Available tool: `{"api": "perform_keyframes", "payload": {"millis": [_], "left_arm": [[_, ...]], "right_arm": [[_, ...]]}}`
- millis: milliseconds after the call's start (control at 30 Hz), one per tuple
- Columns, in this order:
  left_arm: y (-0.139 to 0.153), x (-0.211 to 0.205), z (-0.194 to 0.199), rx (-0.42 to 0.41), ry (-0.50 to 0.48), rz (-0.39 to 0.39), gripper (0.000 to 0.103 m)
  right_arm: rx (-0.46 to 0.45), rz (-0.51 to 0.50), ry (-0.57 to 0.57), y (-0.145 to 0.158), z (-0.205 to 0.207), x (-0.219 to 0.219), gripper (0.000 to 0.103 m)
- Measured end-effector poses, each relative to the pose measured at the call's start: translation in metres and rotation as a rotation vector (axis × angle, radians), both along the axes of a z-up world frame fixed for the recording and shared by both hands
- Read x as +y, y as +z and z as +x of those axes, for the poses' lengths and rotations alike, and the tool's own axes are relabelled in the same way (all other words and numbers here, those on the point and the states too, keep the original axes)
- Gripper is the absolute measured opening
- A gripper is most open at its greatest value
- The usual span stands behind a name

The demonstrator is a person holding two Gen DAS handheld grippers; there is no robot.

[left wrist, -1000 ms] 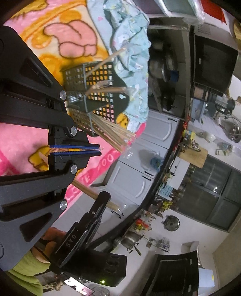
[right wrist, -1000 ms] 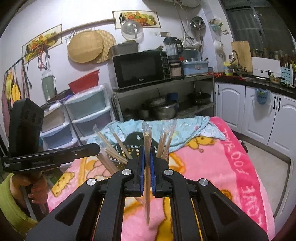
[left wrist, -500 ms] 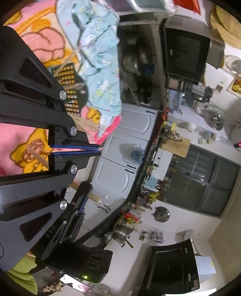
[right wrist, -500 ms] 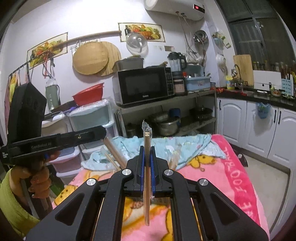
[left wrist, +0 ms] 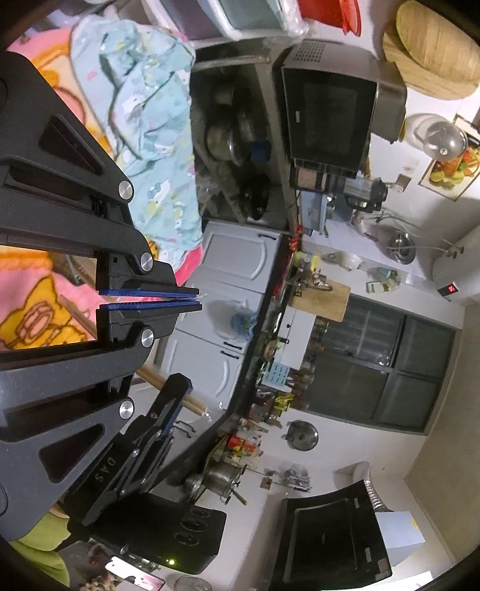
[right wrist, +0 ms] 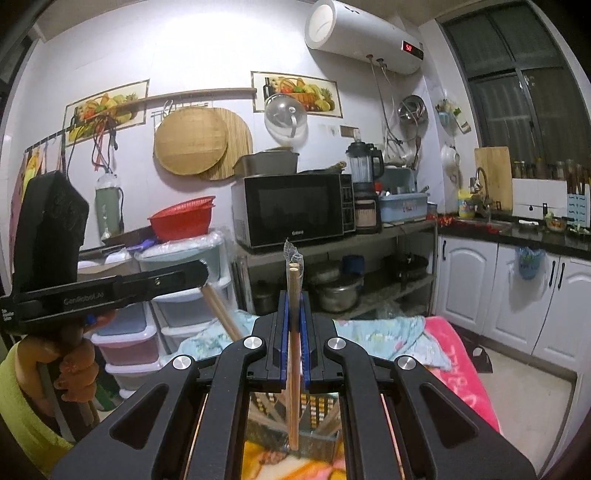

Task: Organize utensils
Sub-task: 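Lift both held chopsticks and carry them above the green caddy, then lower both chopsticks into the caddy and open both tools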

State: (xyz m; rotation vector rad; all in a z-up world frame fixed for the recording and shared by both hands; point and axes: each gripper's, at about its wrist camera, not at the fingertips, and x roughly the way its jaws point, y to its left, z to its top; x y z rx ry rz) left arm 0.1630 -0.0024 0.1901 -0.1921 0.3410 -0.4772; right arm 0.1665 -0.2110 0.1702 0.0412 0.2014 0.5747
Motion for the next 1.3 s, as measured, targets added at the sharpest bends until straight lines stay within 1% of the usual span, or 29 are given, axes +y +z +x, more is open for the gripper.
{"api": "perform_keyframes", "payload": {"millis": [133, 333, 467, 600, 767, 933, 1300], "left_arm": [[0.0, 0.008, 0.007, 0.007, 0.009, -0.008, 0.0], [-0.008, 0.014, 0.019, 0.032, 0.029, 0.006, 0.0], [-0.015, 0.015, 0.025, 0.043, 0.039, 0.02, 0.001], [-0.025, 0.013, 0.034, 0.067, 0.043, 0.03, 0.001], [-0.04, 0.01, 0.043, 0.092, 0.046, 0.041, 0.001], [-0.055, 0.007, 0.051, 0.123, 0.049, 0.054, 0.001], [-0.084, 0.009, 0.067, 0.203, 0.058, 0.047, 0.001]], "right_arm": [[-0.015, 0.003, -0.006, 0.007, 0.011, 0.004, 0.006], [-0.038, 0.019, -0.014, 0.014, 0.027, 0.01, 0.006], [-0.052, 0.017, -0.022, 0.014, 0.037, 0.013, 0.006], [-0.046, 0.009, -0.034, 0.009, 0.048, 0.016, 0.006], [-0.006, 0.009, -0.05, -0.006, 0.063, 0.016, 0.006], [0.045, -0.006, -0.058, -0.028, 0.075, 0.021, 0.006], [0.134, -0.042, -0.069, -0.067, 0.092, 0.033, 0.006]]}}
